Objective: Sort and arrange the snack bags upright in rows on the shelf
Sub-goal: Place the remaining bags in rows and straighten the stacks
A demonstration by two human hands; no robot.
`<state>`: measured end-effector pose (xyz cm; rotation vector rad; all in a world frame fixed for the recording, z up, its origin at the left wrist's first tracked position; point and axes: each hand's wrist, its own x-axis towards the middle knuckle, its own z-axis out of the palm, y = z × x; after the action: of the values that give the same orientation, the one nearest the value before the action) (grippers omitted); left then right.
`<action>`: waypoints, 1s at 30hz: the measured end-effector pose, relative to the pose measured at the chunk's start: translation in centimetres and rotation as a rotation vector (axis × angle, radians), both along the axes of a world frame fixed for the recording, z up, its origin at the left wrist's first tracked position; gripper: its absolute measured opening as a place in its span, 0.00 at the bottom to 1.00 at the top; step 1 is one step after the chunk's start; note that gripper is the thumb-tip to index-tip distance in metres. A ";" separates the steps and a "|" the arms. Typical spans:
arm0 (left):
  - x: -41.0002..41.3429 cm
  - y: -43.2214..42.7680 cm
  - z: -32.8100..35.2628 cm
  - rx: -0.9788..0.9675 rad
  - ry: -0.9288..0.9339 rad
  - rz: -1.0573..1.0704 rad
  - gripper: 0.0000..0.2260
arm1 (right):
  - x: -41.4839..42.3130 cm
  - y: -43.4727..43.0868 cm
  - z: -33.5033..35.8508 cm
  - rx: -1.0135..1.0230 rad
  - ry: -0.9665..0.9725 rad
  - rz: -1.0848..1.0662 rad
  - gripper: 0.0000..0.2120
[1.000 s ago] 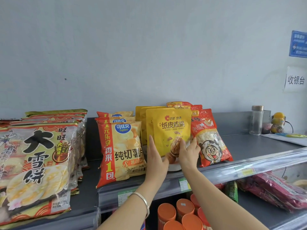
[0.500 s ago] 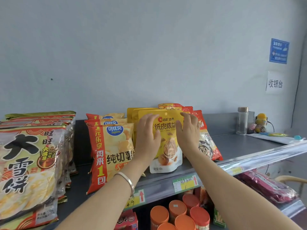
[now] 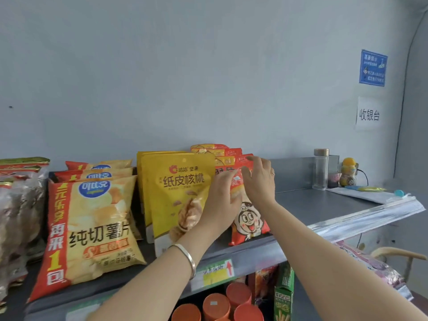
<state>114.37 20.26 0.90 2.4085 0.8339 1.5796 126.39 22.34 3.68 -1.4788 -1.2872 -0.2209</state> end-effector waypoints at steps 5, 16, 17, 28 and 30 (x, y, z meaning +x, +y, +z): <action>4.8 3.2 -0.9 -0.166 -0.011 0.165 0.32 | 4.3 3.2 0.1 -0.178 -0.010 0.046 0.24; 7.0 6.2 -3.0 -0.741 -0.626 0.205 0.43 | 7.7 8.0 -3.4 -0.439 0.620 0.602 0.44; 7.2 6.2 -3.3 -0.745 -0.667 0.133 0.40 | 7.8 8.2 -3.4 -0.425 0.620 0.624 0.40; 8.3 6.8 -3.3 -0.486 -0.477 0.313 0.38 | 8.5 9.2 -4.1 -0.167 0.406 0.518 0.36; 8.2 6.9 -3.4 -0.490 -0.441 0.323 0.39 | 8.6 9.0 -4.4 -0.167 0.364 0.513 0.36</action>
<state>122.54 27.15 -2.46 1.5733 1.3601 1.6686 135.04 31.38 -0.72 -1.2032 -1.3538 0.4811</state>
